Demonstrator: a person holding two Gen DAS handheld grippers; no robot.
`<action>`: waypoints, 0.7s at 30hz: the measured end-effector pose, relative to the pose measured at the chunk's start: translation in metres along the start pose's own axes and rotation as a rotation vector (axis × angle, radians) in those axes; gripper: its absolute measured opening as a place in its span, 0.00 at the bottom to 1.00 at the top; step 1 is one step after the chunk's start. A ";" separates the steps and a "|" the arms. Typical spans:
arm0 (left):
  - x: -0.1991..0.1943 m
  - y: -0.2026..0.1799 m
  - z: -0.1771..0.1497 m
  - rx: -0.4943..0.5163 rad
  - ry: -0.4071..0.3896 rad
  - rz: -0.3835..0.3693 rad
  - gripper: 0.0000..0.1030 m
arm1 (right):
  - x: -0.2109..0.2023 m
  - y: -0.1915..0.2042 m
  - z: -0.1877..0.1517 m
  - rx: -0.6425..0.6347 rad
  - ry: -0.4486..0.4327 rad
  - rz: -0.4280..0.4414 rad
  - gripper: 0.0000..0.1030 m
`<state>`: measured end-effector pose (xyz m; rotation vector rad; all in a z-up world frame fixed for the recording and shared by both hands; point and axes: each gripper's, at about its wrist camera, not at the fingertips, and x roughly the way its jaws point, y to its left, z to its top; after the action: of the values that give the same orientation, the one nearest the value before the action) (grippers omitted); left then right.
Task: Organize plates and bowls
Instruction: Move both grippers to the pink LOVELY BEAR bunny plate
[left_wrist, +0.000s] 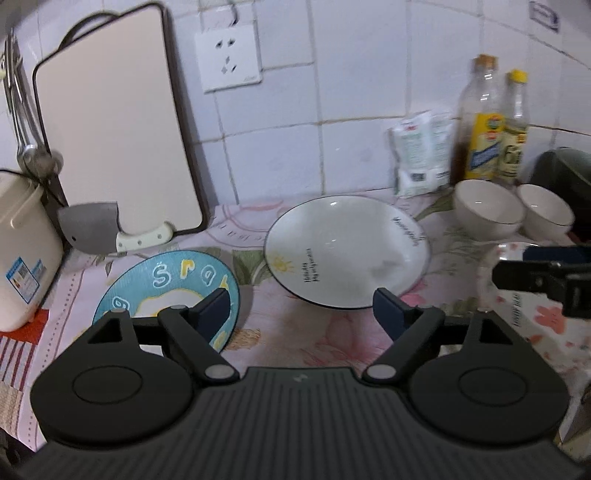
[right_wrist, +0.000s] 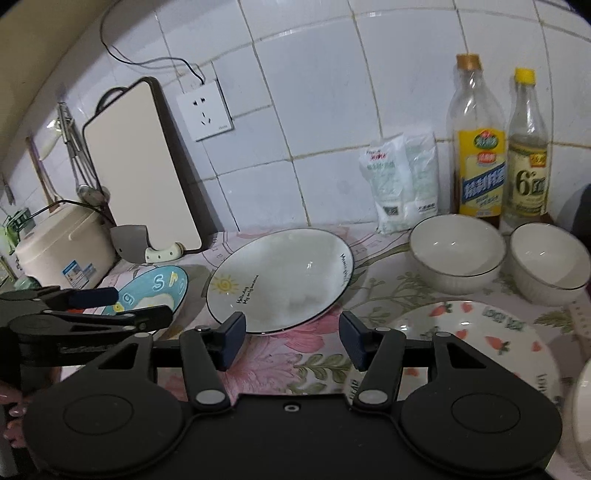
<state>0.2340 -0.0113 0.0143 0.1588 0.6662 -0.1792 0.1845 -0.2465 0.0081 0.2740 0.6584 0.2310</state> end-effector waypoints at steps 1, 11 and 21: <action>-0.007 -0.002 0.000 0.005 -0.006 -0.009 0.84 | -0.006 -0.002 -0.001 -0.010 -0.004 0.000 0.62; -0.056 -0.021 -0.006 -0.016 0.019 -0.194 0.86 | -0.072 -0.009 -0.013 -0.117 -0.048 -0.016 0.69; -0.089 -0.059 -0.018 0.088 -0.034 -0.231 0.89 | -0.131 -0.024 -0.038 -0.158 -0.085 -0.016 0.73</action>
<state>0.1422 -0.0546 0.0507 0.1631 0.6426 -0.4331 0.0631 -0.3015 0.0463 0.1263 0.5548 0.2536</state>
